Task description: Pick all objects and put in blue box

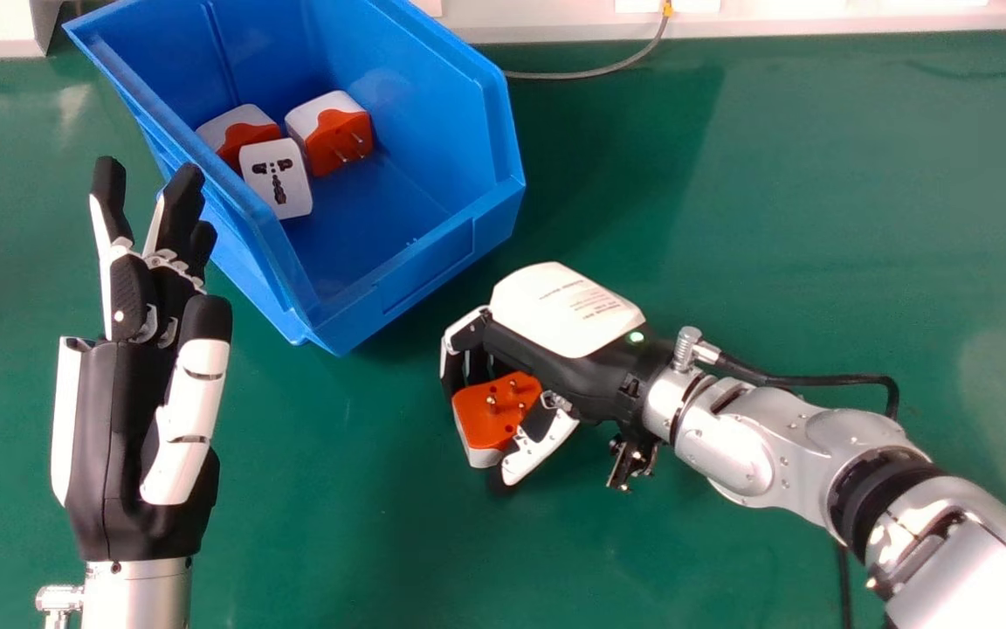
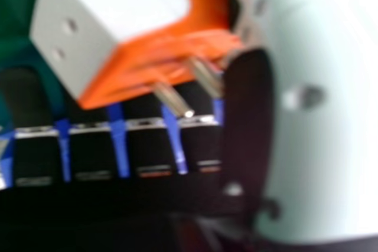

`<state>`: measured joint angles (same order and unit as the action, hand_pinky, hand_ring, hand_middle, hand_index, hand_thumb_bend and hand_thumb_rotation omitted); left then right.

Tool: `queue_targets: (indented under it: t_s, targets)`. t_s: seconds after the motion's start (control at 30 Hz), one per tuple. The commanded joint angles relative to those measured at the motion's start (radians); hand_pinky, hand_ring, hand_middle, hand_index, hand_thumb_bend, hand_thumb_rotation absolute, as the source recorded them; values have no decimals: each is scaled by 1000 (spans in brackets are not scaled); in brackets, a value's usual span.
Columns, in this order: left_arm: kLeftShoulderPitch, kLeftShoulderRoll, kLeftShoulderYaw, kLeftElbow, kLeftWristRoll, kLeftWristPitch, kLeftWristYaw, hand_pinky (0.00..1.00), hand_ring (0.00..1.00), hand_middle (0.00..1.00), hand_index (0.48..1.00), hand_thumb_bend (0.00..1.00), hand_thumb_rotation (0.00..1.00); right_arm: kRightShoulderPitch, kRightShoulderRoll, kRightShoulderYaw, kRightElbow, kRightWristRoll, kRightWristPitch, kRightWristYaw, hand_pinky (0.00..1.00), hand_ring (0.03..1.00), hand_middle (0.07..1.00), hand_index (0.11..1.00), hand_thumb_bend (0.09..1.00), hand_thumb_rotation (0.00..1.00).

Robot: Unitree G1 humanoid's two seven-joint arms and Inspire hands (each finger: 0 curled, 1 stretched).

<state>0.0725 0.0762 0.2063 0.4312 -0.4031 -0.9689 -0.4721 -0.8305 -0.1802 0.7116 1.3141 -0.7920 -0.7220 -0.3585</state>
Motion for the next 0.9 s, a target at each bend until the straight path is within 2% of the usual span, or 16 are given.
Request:
queue_targets:
  t_s: [0.0, 0.17, 0.53, 0.73, 0.87]
  targets:
    - [-10, -4, 1, -10, -3, -8, -1, 1000, 992, 966, 921, 415, 651, -7, -33, -4, 14, -12, 34, 0, 377, 415, 458, 509, 533, 1]
    - [-10, -7, 0, -17, 6, -9, 6, 1000, 992, 966, 920, 410, 648, -15, -39, -12, 11, -8, 29, -6, 375, 413, 457, 506, 531, 0]
    - [-13, -10, -1, -13, 7, -7, 9, 1000, 988, 965, 920, 406, 641, -34, -88, -82, -25, 39, -54, 16, 369, 413, 456, 504, 529, 0]
    - [-11, -10, -1, -12, 13, -14, 12, 1000, 987, 965, 919, 411, 640, -23, -132, -173, -73, 120, -157, 75, 369, 421, 461, 501, 529, 0]
    - [-12, -5, 4, -9, 20, -13, 17, 1000, 985, 965, 918, 414, 639, -6, -176, -241, -155, 185, -244, 104, 369, 425, 466, 499, 529, 0]
